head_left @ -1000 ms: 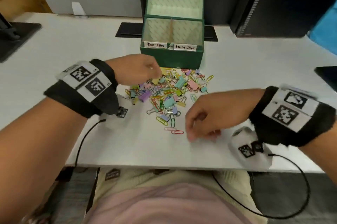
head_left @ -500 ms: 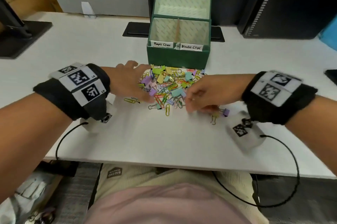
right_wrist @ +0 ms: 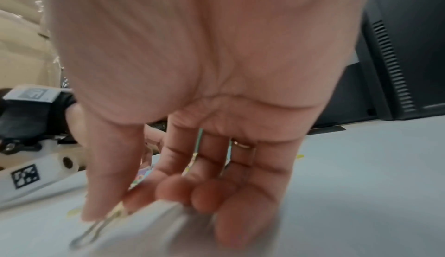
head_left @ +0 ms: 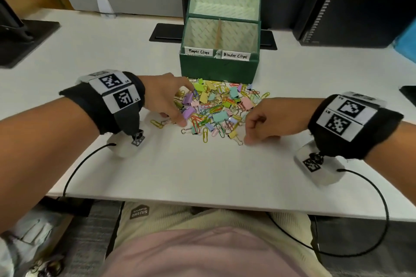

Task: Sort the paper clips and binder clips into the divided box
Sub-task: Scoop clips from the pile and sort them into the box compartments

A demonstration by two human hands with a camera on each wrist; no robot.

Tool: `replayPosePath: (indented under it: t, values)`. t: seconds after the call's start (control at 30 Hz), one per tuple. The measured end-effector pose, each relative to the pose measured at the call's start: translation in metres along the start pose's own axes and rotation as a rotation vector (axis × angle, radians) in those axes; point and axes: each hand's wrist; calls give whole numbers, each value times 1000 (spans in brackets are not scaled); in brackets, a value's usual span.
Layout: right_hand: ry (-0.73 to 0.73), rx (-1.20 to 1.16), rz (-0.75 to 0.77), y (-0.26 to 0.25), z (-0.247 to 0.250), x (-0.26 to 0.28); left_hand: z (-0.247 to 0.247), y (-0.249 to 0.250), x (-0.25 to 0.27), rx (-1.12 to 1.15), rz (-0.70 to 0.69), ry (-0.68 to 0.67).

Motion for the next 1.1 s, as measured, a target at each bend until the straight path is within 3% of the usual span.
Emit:
replayPosePath:
  t: [0.13,0.23,0.3,0.47,0.97,1.1]
  values:
    - [193,204,-104,6,15,-1,7,-16,10,26,40,47]
    - [139,354,-294,14,21,1,12,-24,15,-21,136,7]
    - [89,353,-335,12,20,1,11,-25,14,56,158,-56]
    - [110,251,-261,-12,12,-19,-1,-7,3,269,78,-66]
    - [160,86,-227,-51,-1,-53,-14,9,-11,415,10,43]
    - [168,136,-197,-58,-4,-59,-13,14,-11,377,-35,106]
Point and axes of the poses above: each hand's wrist, its own x-axis away from the middle knuckle, its own z-axis out of the back of the hand, y = z × x, and after that the axes turned 7 degrees about y, right-handed
